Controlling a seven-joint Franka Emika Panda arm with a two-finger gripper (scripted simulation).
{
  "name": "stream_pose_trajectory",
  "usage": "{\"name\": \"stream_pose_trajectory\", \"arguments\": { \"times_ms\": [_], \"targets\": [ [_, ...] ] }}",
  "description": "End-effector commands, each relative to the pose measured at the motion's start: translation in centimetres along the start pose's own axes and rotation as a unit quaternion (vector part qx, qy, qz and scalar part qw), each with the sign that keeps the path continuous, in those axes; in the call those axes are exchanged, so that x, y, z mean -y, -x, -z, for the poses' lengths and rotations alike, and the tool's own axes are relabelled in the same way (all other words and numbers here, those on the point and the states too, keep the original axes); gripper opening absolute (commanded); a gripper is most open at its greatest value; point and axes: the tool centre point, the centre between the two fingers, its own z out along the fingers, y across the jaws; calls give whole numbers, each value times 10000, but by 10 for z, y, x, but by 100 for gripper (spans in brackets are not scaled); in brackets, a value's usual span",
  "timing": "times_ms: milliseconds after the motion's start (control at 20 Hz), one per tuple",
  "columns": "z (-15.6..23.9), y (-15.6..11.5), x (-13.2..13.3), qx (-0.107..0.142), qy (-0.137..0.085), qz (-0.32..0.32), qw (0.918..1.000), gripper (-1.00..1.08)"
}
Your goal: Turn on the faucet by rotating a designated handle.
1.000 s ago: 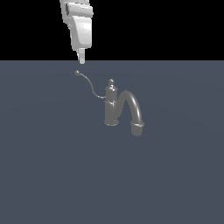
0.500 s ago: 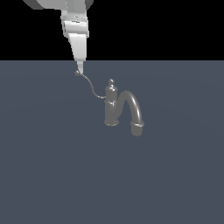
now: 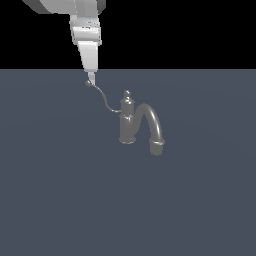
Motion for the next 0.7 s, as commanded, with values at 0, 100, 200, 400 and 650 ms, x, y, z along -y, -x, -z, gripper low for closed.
{"name": "stream_pose_trajectory", "arguments": {
  "times_ms": [0, 100, 200, 400, 650],
  "targets": [
    [0, 0, -5, -1, -2, -1, 10000, -100],
    [0, 0, -11, -1, -2, -1, 10000, -100],
    [0, 0, -16, -1, -2, -1, 10000, -100],
    [0, -1, -27, -1, -2, -1, 10000, -100],
    [0, -1, -42, -1, -3, -3, 10000, -100]
  ]
}}
